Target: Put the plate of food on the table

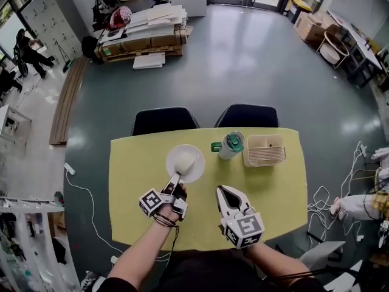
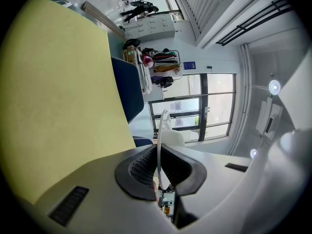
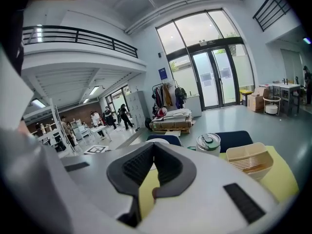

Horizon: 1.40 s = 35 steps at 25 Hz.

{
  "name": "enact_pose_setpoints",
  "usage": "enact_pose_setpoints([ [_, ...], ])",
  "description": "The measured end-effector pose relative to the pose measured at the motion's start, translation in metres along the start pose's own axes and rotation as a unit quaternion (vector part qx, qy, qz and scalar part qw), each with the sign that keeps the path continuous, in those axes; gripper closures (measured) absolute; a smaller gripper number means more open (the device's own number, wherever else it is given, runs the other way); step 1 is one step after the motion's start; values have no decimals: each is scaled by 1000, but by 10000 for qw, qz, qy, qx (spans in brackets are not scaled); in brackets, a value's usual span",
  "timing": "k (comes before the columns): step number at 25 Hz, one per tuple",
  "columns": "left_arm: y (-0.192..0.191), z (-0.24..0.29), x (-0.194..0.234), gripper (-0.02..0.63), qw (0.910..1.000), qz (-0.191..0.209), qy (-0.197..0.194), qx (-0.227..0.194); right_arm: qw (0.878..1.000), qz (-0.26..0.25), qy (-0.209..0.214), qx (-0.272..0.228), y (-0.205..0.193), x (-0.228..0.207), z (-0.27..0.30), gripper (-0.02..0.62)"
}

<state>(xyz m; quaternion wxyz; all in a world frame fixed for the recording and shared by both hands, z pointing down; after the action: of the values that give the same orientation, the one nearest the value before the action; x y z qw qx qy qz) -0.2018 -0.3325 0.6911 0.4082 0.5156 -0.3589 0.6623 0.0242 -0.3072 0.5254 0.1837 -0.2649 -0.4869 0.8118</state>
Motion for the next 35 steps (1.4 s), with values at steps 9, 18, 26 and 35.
enact_pose_setpoints([
  [9, 23, 85, 65, 583, 9994, 15, 341, -74, 9998, 162, -59, 126, -4, -26, 19, 584],
  [18, 37, 145, 117, 583, 9974, -66, 710, -94, 9987, 260, -48, 437, -24, -37, 35, 584],
  [26, 40, 178, 145, 583, 9939, -281, 1062, -84, 9978, 320, -101, 574, -36, -47, 38, 584],
  [35, 37, 193, 157, 583, 9900, -417, 1346, -113, 9975, 322, -116, 614, -40, -53, 41, 584],
])
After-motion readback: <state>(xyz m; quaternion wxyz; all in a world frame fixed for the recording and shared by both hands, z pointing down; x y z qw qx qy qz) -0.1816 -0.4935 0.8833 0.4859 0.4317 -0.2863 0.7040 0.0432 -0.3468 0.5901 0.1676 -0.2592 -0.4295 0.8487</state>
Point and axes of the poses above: the fingertips, and each gripper's own axes: z forward along the fingers, x to its left, y out of its top, the point moved 7 cm from there along -z, backward along the fingers
